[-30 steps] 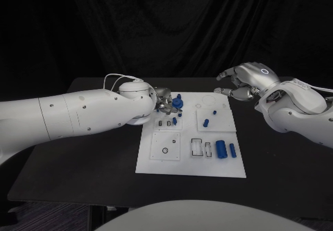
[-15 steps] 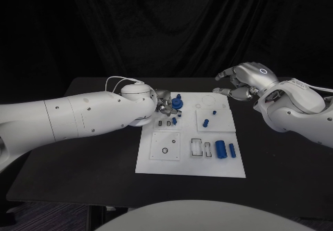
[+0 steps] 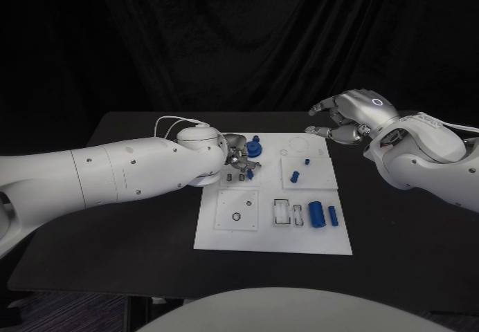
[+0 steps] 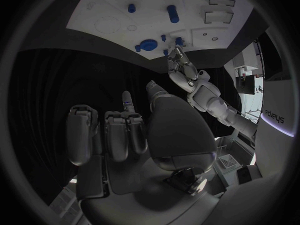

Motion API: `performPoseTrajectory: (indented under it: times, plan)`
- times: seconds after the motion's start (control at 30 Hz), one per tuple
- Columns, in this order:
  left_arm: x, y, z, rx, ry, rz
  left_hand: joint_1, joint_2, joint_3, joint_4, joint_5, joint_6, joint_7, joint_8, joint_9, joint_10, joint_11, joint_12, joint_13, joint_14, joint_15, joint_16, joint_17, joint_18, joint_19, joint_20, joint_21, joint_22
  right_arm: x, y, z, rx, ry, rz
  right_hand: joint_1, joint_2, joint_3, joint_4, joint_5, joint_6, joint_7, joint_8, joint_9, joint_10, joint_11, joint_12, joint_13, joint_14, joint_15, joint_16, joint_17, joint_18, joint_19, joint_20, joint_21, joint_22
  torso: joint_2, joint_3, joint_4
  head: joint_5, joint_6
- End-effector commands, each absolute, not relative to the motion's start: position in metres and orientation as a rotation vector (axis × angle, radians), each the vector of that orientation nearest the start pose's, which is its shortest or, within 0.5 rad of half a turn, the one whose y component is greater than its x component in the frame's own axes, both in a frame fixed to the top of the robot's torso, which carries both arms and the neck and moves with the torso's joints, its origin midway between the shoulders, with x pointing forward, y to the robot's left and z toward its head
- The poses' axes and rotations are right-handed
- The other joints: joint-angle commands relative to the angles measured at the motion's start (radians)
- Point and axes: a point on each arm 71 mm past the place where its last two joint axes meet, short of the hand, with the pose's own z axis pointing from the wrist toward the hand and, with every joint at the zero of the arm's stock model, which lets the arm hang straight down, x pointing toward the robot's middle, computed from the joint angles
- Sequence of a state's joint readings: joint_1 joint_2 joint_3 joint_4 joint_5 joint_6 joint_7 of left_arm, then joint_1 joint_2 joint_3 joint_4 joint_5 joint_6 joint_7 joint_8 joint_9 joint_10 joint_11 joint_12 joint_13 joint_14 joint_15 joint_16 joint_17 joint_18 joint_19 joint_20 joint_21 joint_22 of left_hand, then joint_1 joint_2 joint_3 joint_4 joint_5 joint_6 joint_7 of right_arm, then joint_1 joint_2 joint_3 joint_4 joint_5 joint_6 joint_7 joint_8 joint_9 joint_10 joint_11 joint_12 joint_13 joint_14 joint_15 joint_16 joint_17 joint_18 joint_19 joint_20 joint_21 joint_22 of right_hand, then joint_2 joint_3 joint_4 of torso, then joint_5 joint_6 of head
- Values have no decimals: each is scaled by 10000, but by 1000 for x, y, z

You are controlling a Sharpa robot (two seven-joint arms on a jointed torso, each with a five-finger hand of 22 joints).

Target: Assemble the parts on the task board

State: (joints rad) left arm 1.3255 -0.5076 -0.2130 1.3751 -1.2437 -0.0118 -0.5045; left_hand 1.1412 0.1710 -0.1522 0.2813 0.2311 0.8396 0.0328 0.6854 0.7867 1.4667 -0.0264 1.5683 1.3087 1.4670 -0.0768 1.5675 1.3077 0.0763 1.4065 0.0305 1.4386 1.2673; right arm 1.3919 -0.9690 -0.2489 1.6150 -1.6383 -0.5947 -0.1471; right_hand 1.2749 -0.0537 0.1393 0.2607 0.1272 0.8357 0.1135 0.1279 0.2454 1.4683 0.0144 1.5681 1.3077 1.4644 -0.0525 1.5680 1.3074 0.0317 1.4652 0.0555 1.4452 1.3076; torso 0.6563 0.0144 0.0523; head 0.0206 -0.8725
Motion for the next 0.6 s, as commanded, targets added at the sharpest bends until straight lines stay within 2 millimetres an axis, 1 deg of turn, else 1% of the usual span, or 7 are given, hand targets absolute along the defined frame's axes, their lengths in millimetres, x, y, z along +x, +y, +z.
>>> performPoseTrajectory:
  times: [0.03, 0.17, 0.23, 0.37, 0.6]
  plan:
    - [497, 91, -219, 1595, 21348, -3920, 88, 8, 59, 3, 47, 92, -11, -79, 18, 1041, -84, 25, 2621, 1038, -67, 33, 2631, -63, -38, -18, -46, -24, 470, -239, -144, -2879, 13658, 4883, 6, 50, -10, -7, 24, 35, 14, 9, -13, 1025, 44, 27, 2631, 1064, 50, 28, 2634, 2, 513, 58, -42, 2213, -7, -8, 11, -3, -1]
    - [497, 91, -222, 1611, 21413, -3892, 90, 8, 61, 2, 49, 100, -13, -86, 20, 1041, -85, 25, 2621, 1038, -67, 33, 2631, -63, -37, -19, -46, -22, 470, -239, -145, -2881, 13699, 4862, 10, 58, -8, -8, 40, 39, 16, 7, -16, 1025, 46, 27, 2631, 1064, 51, 28, 2634, 3, 512, 58, -46, 2211, -7, -14, -3, 13, -1]
    - [497, 91, -222, 1619, 21444, -3878, 101, 8, 76, 1, 58, 155, -21, -127, 33, 1041, -90, 25, 2621, 1038, -71, 33, 2631, -62, -39, -22, -52, -26, 470, -239, -145, -2884, 13718, 4855, 10, 58, -8, -8, 40, 39, 16, 7, -16, 1025, 46, 27, 2631, 1064, 51, 28, 2634, 3, 512, 58, -46, 2211, -11, -12, 8, 14, -1]
    - [497, 92, -224, 1616, 21489, -3850, 122, 1, 92, -8, 70, 221, -32, -163, 53, 1041, -99, 25, 2621, 1038, -77, 33, 2631, -67, -25, -26, -46, -2, 470, -239, -145, -2887, 13750, 4838, 10, 58, -8, -8, 40, 39, 16, 7, -16, 1025, 46, 27, 2631, 1064, 51, 28, 2634, 3, 512, 58, -46, 2211, -8, -4, -4, 39, -1]
    - [497, 93, -226, 1646, 21584, -3791, 177, -10, 133, -35, 109, 292, -48, -233, 90, 1041, -113, 25, 2621, 1038, -89, 33, 2631, -61, -33, -35, -62, -18, 471, -240, -146, -2890, 13818, 4804, 3, 71, -9, 0, 52, 52, 19, 9, -20, 1025, 49, 27, 2631, 1064, 54, 28, 2634, 8, 503, 60, -65, 2205, -12, -2, 3, 47, -1]
